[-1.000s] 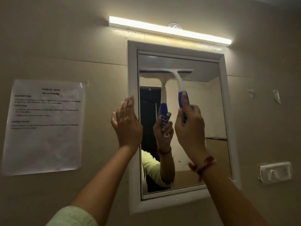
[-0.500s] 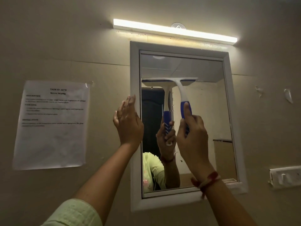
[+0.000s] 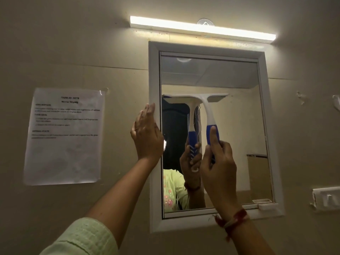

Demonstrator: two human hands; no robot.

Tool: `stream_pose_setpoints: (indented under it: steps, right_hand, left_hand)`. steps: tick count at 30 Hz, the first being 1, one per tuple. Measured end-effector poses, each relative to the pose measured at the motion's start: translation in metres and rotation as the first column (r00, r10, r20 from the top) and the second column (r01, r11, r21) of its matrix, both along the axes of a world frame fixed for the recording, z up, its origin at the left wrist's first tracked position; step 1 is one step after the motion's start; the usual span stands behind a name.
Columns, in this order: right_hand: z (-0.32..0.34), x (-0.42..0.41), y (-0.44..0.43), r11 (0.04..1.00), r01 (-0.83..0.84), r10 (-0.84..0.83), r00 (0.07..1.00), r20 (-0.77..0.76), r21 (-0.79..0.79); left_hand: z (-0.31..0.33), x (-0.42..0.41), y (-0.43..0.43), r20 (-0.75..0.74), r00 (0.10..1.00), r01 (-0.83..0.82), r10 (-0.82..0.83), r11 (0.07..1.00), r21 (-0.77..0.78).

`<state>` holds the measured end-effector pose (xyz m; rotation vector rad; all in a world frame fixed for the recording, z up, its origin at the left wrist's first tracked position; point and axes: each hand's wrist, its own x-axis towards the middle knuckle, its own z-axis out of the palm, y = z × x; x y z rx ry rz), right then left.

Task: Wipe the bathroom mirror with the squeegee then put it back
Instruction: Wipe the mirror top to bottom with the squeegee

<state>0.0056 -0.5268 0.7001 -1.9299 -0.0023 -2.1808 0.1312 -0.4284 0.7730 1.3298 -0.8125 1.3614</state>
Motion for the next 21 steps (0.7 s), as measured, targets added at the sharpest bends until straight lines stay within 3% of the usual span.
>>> stream_pose_setpoints:
  steps: [6, 14, 21]
  right_hand:
    - [0.037, 0.004, 0.002, 1.000, 0.007, -0.008, 1.000, 0.028, 0.029]
    - [-0.041, 0.007, 0.007, 0.994, -0.088, 0.092, 0.994, -0.060, 0.059]
    - [0.017, 0.009, 0.005, 0.988, -0.138, 0.136, 0.990, 0.027, 0.077]
  left_hand:
    - [0.001, 0.001, 0.000, -0.004, 1.000, -0.005, 0.005, 1.000, 0.005]
    - [-0.010, -0.003, 0.004, 0.005, 0.997, 0.080, -0.080, 0.995, 0.051]
    - [-0.009, 0.000, 0.003, -0.009, 1.000, 0.025, -0.024, 0.999, 0.046]
